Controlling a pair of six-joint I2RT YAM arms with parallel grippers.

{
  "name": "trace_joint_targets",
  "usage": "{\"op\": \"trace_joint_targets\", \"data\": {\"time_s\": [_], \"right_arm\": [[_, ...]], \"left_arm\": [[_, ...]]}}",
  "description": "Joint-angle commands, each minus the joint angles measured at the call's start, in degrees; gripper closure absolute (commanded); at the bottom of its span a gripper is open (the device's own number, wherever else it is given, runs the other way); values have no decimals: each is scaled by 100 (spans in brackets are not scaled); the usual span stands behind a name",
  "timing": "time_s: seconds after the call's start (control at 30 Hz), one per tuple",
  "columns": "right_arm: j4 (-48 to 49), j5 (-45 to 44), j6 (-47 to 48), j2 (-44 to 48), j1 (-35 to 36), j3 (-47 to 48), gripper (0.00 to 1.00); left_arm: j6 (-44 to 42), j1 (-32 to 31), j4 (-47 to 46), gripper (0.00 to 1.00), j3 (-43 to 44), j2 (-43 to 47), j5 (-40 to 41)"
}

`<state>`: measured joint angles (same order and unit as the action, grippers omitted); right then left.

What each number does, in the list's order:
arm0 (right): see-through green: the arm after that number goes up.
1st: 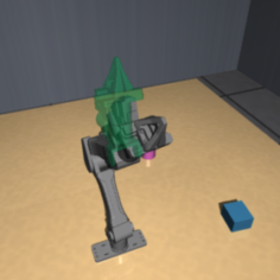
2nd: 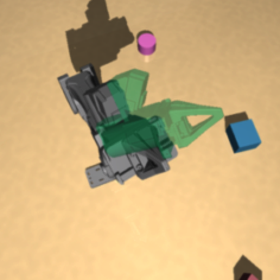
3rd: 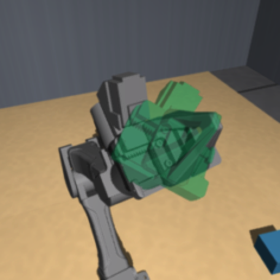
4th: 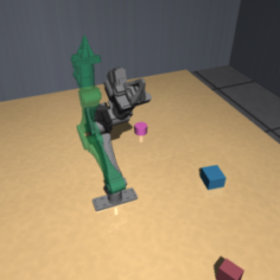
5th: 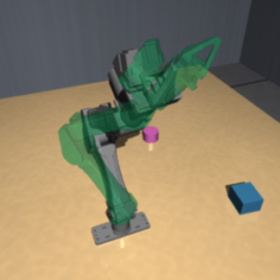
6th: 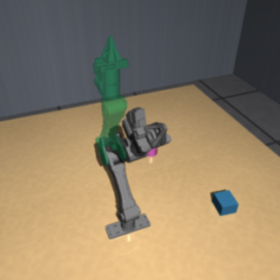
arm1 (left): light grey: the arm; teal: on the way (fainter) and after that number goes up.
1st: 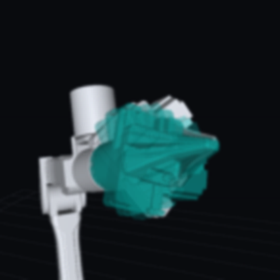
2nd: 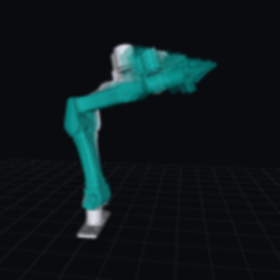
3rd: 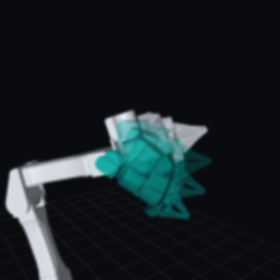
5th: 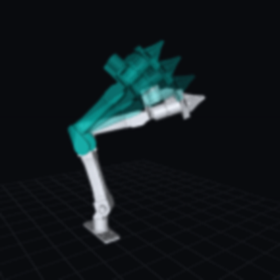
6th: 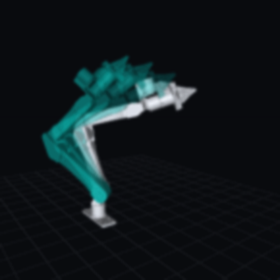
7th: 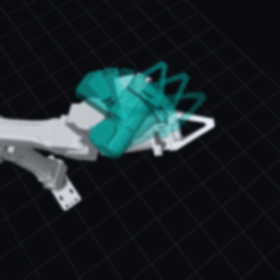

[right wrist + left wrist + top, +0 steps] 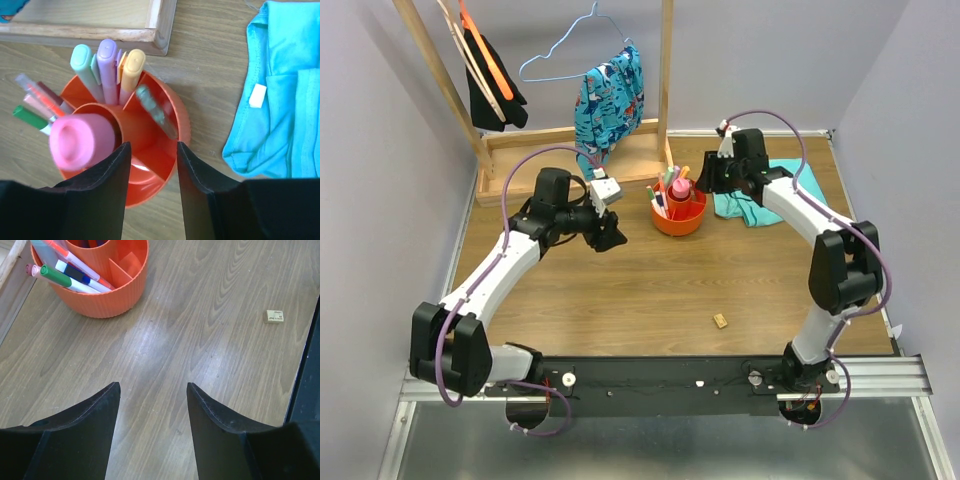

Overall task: Sort the stationery into containers
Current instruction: Place the stationery in the storage box, then pick up the stationery from the center of the board.

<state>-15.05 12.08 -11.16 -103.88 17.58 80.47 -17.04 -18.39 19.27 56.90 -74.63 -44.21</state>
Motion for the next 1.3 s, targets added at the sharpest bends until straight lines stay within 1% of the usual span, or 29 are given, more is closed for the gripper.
{"op": "trace_joint_targets", "data": {"time_s": [0.0,0.1,0.13,0.17,0.27,0.3,0.37,0.4,0.5,0.6,0.67,0.73,0.93,1.1,1.27], "right_arm": [[-156,-267,87,736,35,-285,50],[-664,-241,149,1228,35,-724,50],[-979,-128,140,1473,35,-908,50],[-1113,-13,132,1580,35,-1275,50],[-1483,400,44,1983,52,-1919,50],[-1527,479,-9,2081,87,-2338,50],[-1711,690,-105,2291,122,-2657,50],[-1773,717,-376,2354,149,-2781,49],[-2010,1042,-649,2529,272,-3080,49],[-2519,972,-861,2618,430,-3475,46],[-2784,954,-888,2609,526,-3494,45],[-2906,807,-940,2522,789,-3520,44],[-3012,674,-1002,2258,1317,-3555,42],[-3136,278,-1178,1924,1397,-3547,43],[-3180,41,-1257,1845,1397,-3450,45]], "left_arm": [[113,64,-142,35,-136,291,-185],[122,99,-160,35,-188,370,-176],[139,99,-177,35,-232,388,-185],[139,116,-195,35,-250,414,-194],[183,134,-239,35,-329,467,-211],[192,143,-257,35,-338,476,-237],[201,143,-257,35,-382,519,-264],[201,152,-248,35,-391,537,-281],[192,169,-239,35,-487,599,-299],[157,196,-196,34,-575,687,-290],[87,204,-169,34,-663,774,-282],[69,231,-195,34,-751,836,-273],[87,345,-204,34,-1058,1082,-299],[104,459,-178,34,-1208,1302,-308],[130,556,-195,34,-1339,1433,-334]]}}
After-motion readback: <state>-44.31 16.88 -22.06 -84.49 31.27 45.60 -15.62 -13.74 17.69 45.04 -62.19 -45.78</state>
